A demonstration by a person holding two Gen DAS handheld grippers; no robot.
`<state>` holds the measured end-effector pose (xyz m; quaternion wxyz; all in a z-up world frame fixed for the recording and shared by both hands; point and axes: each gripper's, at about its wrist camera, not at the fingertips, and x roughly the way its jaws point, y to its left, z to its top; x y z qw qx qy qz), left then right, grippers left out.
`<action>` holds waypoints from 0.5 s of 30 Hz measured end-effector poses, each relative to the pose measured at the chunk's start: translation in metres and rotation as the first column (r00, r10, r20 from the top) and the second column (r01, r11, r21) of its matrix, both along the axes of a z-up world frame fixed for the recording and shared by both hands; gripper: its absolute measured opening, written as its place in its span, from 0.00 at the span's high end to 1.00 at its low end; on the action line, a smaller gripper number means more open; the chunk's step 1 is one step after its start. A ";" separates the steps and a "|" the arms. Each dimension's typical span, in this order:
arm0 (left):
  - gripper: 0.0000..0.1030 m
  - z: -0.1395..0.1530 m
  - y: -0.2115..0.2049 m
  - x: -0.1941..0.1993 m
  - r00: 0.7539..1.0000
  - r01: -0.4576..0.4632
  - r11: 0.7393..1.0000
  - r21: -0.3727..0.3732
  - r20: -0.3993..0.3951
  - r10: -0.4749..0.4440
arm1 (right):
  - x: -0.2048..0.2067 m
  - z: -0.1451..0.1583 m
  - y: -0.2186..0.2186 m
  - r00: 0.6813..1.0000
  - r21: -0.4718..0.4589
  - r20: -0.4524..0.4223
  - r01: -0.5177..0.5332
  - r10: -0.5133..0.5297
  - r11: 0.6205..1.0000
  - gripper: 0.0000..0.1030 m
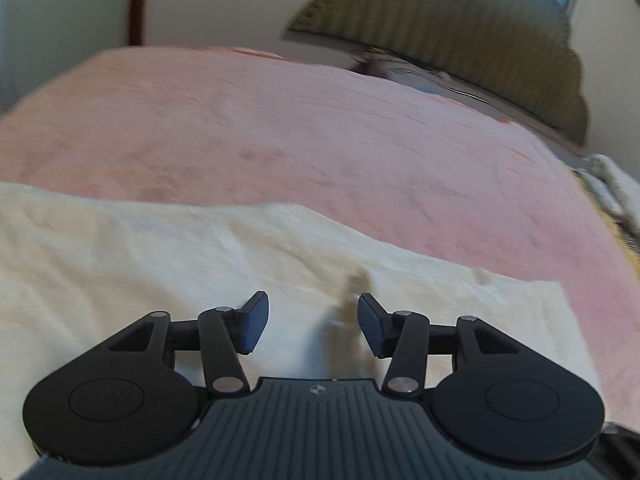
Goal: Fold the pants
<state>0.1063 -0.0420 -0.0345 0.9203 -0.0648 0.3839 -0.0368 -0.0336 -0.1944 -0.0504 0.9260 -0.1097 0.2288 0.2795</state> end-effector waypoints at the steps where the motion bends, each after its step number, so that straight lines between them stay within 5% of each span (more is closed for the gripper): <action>1: 0.47 0.002 0.004 -0.001 1.000 -0.029 0.999 0.018 0.006 0.029 | -0.003 0.007 -0.007 1.000 0.047 0.006 -0.007 0.006 0.999 0.41; 3: 0.47 0.008 0.017 -0.003 0.998 -0.057 0.998 -0.028 -0.006 0.057 | -0.005 0.014 -0.011 0.997 0.038 0.057 0.040 -0.042 0.998 0.41; 7: 0.42 0.015 0.038 -0.010 0.995 -0.044 0.974 -0.223 -0.099 0.022 | 0.000 -0.003 0.008 0.992 -0.201 0.100 0.091 -0.072 0.975 0.41; 15: 0.40 0.023 0.040 -0.023 0.987 0.011 0.932 -0.363 -0.148 -0.069 | -0.002 -0.025 0.017 0.987 -0.374 0.149 0.115 -0.063 0.920 0.42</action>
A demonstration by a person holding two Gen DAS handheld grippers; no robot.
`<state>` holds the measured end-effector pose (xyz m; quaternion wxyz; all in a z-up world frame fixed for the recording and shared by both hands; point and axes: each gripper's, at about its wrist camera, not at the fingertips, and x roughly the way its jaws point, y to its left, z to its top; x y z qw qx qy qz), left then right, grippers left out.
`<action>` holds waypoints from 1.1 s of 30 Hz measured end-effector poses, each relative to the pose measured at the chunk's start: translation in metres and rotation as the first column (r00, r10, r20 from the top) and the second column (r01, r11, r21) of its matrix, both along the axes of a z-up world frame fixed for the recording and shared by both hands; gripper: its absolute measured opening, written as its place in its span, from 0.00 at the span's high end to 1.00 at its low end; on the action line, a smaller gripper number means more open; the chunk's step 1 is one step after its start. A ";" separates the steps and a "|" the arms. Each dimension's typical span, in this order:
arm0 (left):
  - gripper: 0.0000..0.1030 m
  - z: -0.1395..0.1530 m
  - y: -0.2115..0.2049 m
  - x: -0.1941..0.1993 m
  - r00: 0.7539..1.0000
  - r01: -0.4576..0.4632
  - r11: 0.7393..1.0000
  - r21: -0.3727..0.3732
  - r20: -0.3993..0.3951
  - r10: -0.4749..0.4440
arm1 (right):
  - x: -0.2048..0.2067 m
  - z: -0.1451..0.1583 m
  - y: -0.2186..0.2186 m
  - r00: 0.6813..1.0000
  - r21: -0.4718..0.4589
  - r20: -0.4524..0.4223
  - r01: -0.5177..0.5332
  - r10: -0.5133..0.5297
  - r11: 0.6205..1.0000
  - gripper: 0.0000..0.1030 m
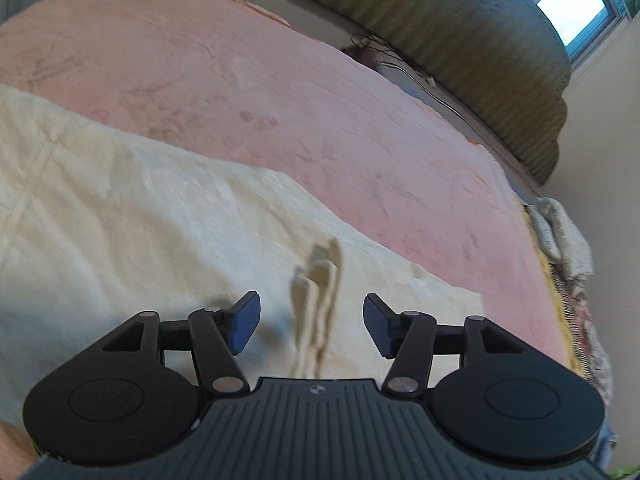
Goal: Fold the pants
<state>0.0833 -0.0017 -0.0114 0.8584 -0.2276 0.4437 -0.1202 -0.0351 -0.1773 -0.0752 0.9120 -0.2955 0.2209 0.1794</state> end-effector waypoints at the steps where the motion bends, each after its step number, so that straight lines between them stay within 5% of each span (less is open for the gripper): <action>1: 0.40 0.000 -0.001 -0.001 1.000 0.009 1.000 -0.015 -0.008 -0.009 | 0.001 0.000 0.004 1.000 -0.022 0.014 -0.002 0.002 1.000 0.42; 2: 0.39 -0.001 -0.002 -0.002 1.000 0.015 0.999 -0.032 -0.020 -0.015 | 0.000 -0.001 0.007 0.999 -0.032 0.032 -0.002 0.003 0.999 0.49; 3: 0.39 -0.002 -0.003 -0.003 0.999 0.021 0.998 -0.053 -0.031 -0.023 | 0.004 -0.004 0.014 0.999 -0.048 0.050 0.001 0.002 0.999 0.68; 6: 0.39 -0.007 -0.004 -0.002 0.995 0.054 0.991 -0.126 -0.076 -0.064 | 0.012 -0.019 0.027 0.996 -0.154 0.086 -0.020 0.034 0.988 0.88; 8: 0.37 -0.012 -0.004 0.000 0.991 0.068 0.982 -0.178 -0.105 -0.088 | 0.011 -0.021 0.028 0.996 -0.163 0.085 -0.024 0.038 0.986 0.89; 11: 0.36 -0.024 -0.006 0.007 0.982 0.072 0.968 -0.239 -0.151 -0.110 | 0.017 0.005 0.000 0.999 0.061 0.035 0.016 -0.018 0.998 0.89; 14: 0.36 -0.041 -0.011 0.018 0.967 0.064 0.947 -0.316 -0.214 -0.137 | 0.025 0.028 -0.033 0.999 0.266 -0.010 0.054 -0.054 0.963 0.89; 18: 0.36 -0.066 -0.015 0.031 0.950 0.006 0.921 -0.390 -0.285 -0.127 | 0.027 0.039 -0.053 0.999 0.371 -0.042 0.040 -0.026 0.928 0.89; 23: 0.36 -0.085 -0.010 0.035 0.928 -0.059 0.884 -0.464 -0.352 -0.123 | 0.026 0.036 -0.049 0.996 0.327 -0.087 0.045 -0.017 0.944 0.89; 29: 0.36 -0.080 -0.013 0.037 0.935 -0.051 0.885 -0.463 -0.333 -0.120 | 0.018 0.028 -0.030 0.998 0.229 -0.058 0.016 -0.003 0.973 0.67; 33: 0.35 -0.076 -0.010 0.037 0.943 -0.049 0.862 -0.505 -0.307 -0.126 | 0.020 0.014 -0.015 0.999 0.141 -0.035 0.012 -0.007 0.990 0.67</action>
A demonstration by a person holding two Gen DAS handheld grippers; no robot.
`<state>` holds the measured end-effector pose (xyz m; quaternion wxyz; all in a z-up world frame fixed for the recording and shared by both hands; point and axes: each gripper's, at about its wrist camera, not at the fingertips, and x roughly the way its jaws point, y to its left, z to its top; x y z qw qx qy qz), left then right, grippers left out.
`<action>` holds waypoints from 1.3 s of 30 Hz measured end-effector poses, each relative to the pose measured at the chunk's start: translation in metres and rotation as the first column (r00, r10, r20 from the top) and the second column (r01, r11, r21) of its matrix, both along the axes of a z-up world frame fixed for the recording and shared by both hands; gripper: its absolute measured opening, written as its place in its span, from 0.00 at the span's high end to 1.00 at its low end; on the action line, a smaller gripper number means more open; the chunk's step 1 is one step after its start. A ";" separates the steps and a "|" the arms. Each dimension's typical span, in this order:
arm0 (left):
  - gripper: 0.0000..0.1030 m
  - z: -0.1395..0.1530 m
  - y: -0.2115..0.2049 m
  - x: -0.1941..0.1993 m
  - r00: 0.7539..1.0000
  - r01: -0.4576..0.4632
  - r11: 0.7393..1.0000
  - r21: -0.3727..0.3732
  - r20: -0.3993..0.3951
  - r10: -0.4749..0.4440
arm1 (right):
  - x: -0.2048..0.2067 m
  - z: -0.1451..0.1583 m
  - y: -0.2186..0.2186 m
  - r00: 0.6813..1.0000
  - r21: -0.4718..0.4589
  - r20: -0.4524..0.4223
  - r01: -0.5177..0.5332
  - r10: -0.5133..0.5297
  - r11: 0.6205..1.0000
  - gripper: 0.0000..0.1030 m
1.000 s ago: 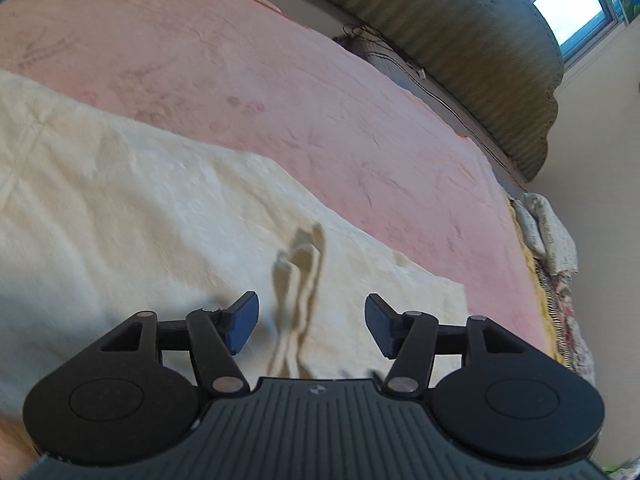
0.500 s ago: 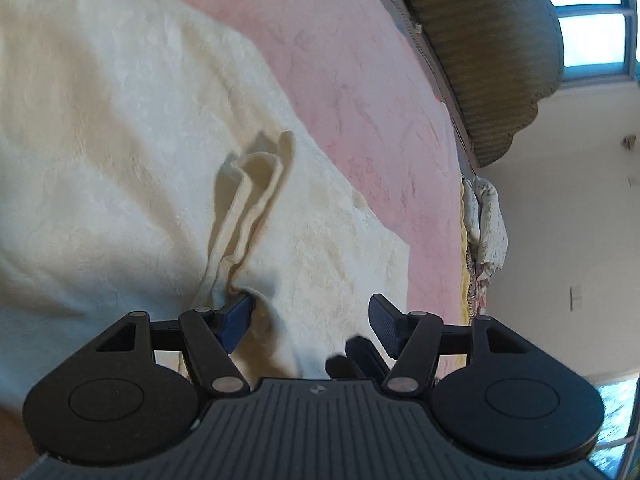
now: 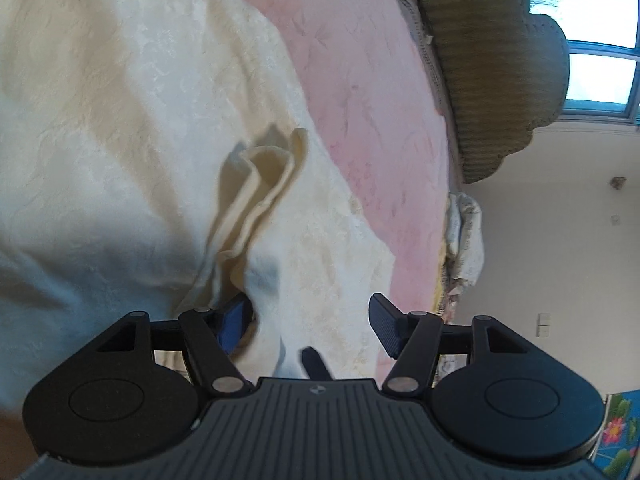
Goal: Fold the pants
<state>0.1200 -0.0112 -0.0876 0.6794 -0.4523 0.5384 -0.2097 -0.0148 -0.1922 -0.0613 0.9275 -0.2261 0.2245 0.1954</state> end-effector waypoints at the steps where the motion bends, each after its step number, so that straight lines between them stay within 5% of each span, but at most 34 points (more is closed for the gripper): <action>1: 0.35 0.002 -0.001 0.000 1.000 0.004 1.000 0.004 0.008 -0.004 | 0.002 -0.004 0.004 1.000 -0.026 0.008 0.009 -0.009 1.000 0.67; 7: 0.35 0.010 -0.002 -0.002 0.999 0.007 0.999 0.050 0.052 -0.010 | 0.004 -0.030 0.031 0.997 -0.229 0.065 0.050 -0.036 0.972 0.74; 12: 0.32 0.002 -0.004 0.000 1.000 0.027 0.999 0.019 0.015 -0.027 | 0.006 -0.016 0.006 0.999 -0.069 -0.040 0.030 -0.033 0.997 0.77; 14: 0.31 0.001 -0.005 0.001 0.999 0.032 0.999 -0.012 0.011 -0.032 | 0.000 -0.012 0.003 0.999 -0.082 -0.038 0.017 -0.020 0.996 0.67; 17: 0.28 0.002 -0.005 0.002 1.000 0.023 0.997 -0.079 0.010 -0.022 | -0.017 -0.017 0.011 0.997 -0.216 0.067 0.043 -0.029 0.976 0.35; 22: 0.27 0.007 -0.005 0.000 1.000 0.025 0.993 -0.118 0.019 -0.023 | -0.015 -0.028 0.022 0.991 -0.266 0.120 0.087 -0.057 0.960 0.36; 23: 0.27 0.008 -0.006 -0.001 0.999 0.028 0.995 -0.100 0.024 -0.026 | -0.012 -0.028 0.022 0.991 -0.253 0.113 0.101 -0.074 0.962 0.44; 24: 0.27 0.010 -0.006 -0.001 0.999 0.033 0.997 -0.067 0.031 -0.031 | -0.007 -0.027 0.021 0.993 -0.224 0.087 0.101 -0.083 0.969 0.69; 26: 0.27 0.013 -0.004 -0.003 0.998 0.025 1.000 0.001 0.063 -0.025 | -0.001 -0.025 0.015 0.994 -0.146 0.047 0.109 -0.103 0.983 0.85; 33: 0.26 -0.004 -0.007 0.001 0.999 0.037 0.999 0.002 0.020 -0.037 | -0.006 0.003 -0.025 0.990 0.196 -0.042 0.142 -0.136 0.970 0.90; 34: 0.29 -0.006 -0.009 0.001 0.999 0.030 1.000 0.004 0.015 -0.030 | -0.006 0.005 -0.029 0.990 0.237 -0.054 0.141 -0.131 0.961 0.90; 38: 0.84 -0.008 -0.006 -0.002 0.999 0.018 1.000 0.007 0.034 -0.018 | -0.009 0.004 -0.027 0.995 0.230 -0.062 0.095 -0.083 0.969 0.90; 39: 0.84 -0.006 -0.006 -0.003 0.999 0.026 0.999 0.037 0.046 -0.028 | -0.011 0.001 -0.023 0.995 0.205 -0.060 0.084 -0.073 0.975 0.89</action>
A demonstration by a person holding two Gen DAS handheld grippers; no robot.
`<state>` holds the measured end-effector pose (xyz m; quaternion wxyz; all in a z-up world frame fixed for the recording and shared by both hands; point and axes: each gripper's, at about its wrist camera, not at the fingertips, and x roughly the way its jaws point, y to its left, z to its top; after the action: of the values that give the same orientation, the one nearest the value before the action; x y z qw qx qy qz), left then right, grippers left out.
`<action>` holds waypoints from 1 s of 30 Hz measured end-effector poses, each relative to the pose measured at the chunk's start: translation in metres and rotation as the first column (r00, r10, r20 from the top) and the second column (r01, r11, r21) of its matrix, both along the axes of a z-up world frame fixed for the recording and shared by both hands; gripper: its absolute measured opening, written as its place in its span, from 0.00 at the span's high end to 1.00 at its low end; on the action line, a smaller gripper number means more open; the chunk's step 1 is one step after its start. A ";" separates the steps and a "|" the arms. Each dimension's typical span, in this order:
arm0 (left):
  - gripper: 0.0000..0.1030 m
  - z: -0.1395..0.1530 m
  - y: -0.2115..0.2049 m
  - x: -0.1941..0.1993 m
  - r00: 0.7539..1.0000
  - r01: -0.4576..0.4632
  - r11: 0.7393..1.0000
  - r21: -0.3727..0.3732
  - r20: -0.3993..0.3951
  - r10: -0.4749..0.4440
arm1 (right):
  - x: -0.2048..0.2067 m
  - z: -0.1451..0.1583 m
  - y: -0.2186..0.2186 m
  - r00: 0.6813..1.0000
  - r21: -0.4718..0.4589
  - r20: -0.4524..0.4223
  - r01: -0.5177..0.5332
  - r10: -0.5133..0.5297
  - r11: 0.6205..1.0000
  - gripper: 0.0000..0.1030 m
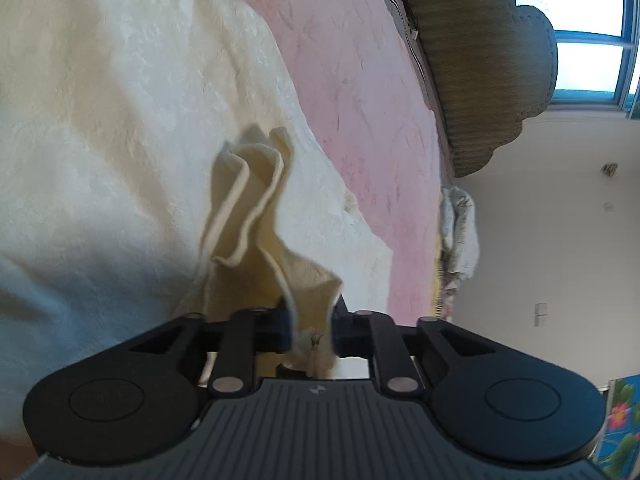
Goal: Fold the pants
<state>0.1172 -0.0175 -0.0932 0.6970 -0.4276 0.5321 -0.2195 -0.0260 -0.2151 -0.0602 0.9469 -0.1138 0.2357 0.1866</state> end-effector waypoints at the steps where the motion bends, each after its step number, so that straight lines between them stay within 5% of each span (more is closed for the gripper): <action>1: 0.86 0.002 -0.001 -0.002 1.000 0.011 0.999 0.032 0.017 -0.012 | 0.002 -0.005 0.000 1.000 -0.018 -0.012 -0.015 0.014 1.000 0.88; 4: 0.88 0.007 0.000 -0.009 0.998 0.026 0.997 0.076 0.055 -0.030 | 0.000 0.001 -0.008 0.998 0.009 -0.018 -0.067 0.067 0.998 0.86; 7: 0.89 0.016 0.004 -0.014 0.995 0.021 0.992 0.126 0.096 -0.033 | -0.005 0.019 -0.046 0.991 0.248 -0.019 -0.122 0.130 0.961 0.85; 10: 0.91 0.026 0.006 -0.023 0.987 0.015 0.980 0.199 0.155 -0.047 | 0.007 0.021 -0.073 0.998 0.374 -0.055 -0.003 0.025 0.927 0.85; 13: 0.92 0.029 0.005 -0.029 0.982 0.019 0.965 0.260 0.179 -0.067 | 0.025 0.002 -0.068 0.989 0.319 -0.139 0.101 -0.059 0.942 0.85; 16: 0.93 0.018 0.000 -0.028 0.985 0.044 0.941 0.335 0.143 -0.097 | 0.038 -0.020 -0.048 0.978 0.310 -0.207 0.070 -0.005 0.948 0.85; 20: 0.86 0.020 0.008 -0.028 0.986 0.038 0.945 0.326 0.143 -0.089 | 0.031 -0.020 -0.018 0.988 0.127 -0.150 0.040 -0.021 0.991 0.85; 27: 0.82 0.056 0.013 -0.030 0.954 -0.041 0.912 0.408 0.286 -0.085 | 0.031 -0.015 -0.016 0.987 0.146 -0.151 0.071 -0.049 0.987 0.77; 30: 0.65 0.052 0.000 -0.021 0.953 -0.023 0.886 0.463 0.277 -0.120 | 0.029 -0.015 -0.004 0.989 0.108 -0.140 0.054 -0.039 0.993 0.77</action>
<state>0.0959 -0.0172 -0.0415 0.8447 -0.1985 0.4684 -0.1664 0.0030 -0.2195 -0.0753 0.9374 -0.0423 0.2921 0.1846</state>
